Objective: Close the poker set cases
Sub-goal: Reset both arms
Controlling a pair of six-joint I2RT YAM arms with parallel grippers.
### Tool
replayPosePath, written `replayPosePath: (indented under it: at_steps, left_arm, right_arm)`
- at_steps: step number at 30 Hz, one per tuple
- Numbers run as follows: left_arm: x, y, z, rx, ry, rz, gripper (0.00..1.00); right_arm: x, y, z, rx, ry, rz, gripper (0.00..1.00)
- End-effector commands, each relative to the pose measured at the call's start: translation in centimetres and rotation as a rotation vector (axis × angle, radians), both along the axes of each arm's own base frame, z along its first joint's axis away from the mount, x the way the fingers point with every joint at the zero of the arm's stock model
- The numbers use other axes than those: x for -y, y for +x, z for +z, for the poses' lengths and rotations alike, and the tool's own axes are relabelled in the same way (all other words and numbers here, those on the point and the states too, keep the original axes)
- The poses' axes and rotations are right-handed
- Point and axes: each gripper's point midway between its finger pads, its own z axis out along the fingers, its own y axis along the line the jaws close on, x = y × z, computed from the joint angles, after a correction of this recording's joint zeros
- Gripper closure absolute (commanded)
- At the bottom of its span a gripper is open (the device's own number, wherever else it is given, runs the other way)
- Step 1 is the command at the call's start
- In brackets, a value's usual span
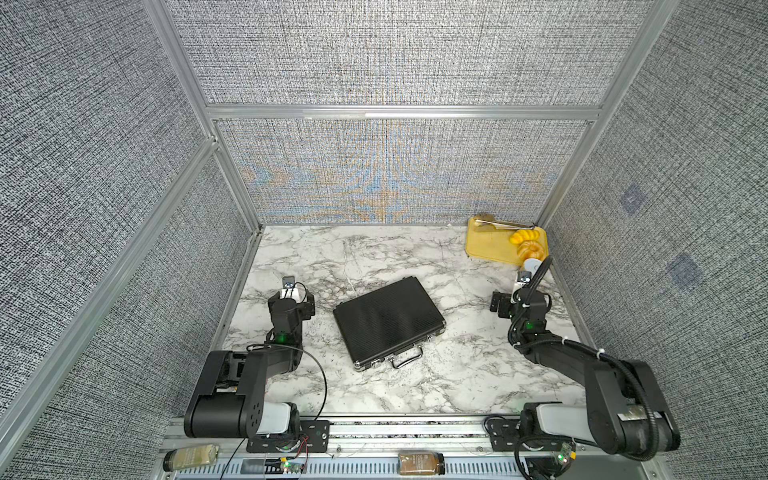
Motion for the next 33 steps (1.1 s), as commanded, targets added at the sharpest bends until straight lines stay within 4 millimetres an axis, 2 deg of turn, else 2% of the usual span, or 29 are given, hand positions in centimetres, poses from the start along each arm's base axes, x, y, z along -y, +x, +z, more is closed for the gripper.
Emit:
replayPosePath:
  at_steps: [1, 8, 11, 18, 19, 20, 22, 24, 33]
  left_arm:
    - [0.3, -0.1, 2.7, 0.158, -0.016, -0.019, 0.15]
    - [0.4, -1.0, 1.7, 0.190, -0.019, -0.024, 0.16]
    - [0.0, -1.2, 1.9, 0.204, -0.028, 0.000, 0.15]
    - [-0.3, -1.1, 1.8, 0.200, -0.025, 0.012, 0.13]
    - [-0.5, -1.2, 1.9, 0.207, -0.025, 0.029, 0.05]
    - [-0.7, -1.4, 2.0, 0.217, -0.029, 0.041, 0.01]
    - [-0.5, -1.7, 2.2, 0.229, -0.027, 0.028, 0.01]
    - [0.0, -1.2, 1.9, 0.209, -0.016, -0.002, 0.01]
    - [0.0, -1.0, 1.8, 0.199, -0.022, -0.003, 0.01]
  right_arm:
    - [0.3, 1.0, 2.5, 0.163, -0.018, -0.003, 0.01]
    - [0.0, -0.2, 0.9, 0.247, -0.009, 0.010, 0.01]
    - [-0.1, -0.4, 1.0, 0.272, -0.013, 0.022, 0.01]
    - [0.2, 0.7, 0.5, 0.215, -0.014, -0.006, 0.01]
    - [0.3, 0.7, 0.4, 0.210, -0.013, -0.007, 0.01]
    - [0.2, 0.7, 0.3, 0.208, -0.013, -0.006, 0.01]
    - [0.3, 0.8, 0.4, 0.212, -0.013, -0.008, 0.01]
    - [0.3, 0.7, 0.4, 0.211, -0.013, -0.008, 0.01]
    - [0.3, 0.8, 0.4, 0.208, -0.014, -0.012, 0.01]
